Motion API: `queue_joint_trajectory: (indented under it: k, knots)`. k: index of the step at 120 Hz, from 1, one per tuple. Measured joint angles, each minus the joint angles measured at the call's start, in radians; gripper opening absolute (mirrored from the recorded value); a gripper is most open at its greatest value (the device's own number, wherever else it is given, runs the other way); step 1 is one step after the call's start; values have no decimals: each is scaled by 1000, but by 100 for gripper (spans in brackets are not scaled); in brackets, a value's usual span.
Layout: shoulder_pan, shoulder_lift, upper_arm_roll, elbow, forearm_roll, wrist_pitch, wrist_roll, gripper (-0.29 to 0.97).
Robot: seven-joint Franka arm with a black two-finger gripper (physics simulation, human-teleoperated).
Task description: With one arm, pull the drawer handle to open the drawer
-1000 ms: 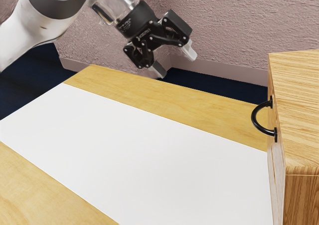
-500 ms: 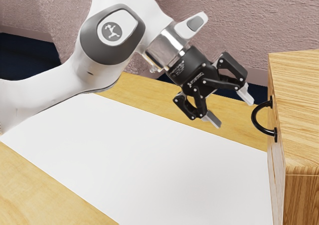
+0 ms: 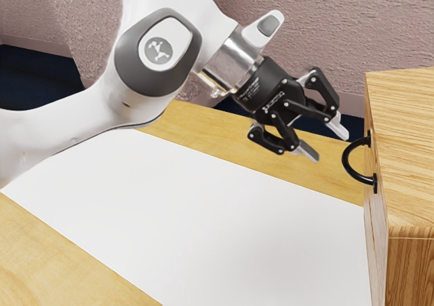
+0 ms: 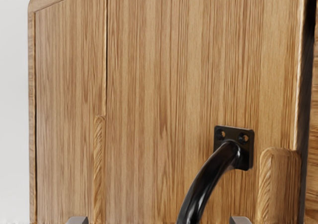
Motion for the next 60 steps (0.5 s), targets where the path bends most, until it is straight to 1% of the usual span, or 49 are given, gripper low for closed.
queue_joint_trajectory:
  k: [25,49,60]
  knots:
    - [-4,-43,-30,-51,3,12,-31,28]
    - [-15,-37,-54,-71,9,29,-57,26]
    - [-19,-36,-62,-73,10,38,-67,22]
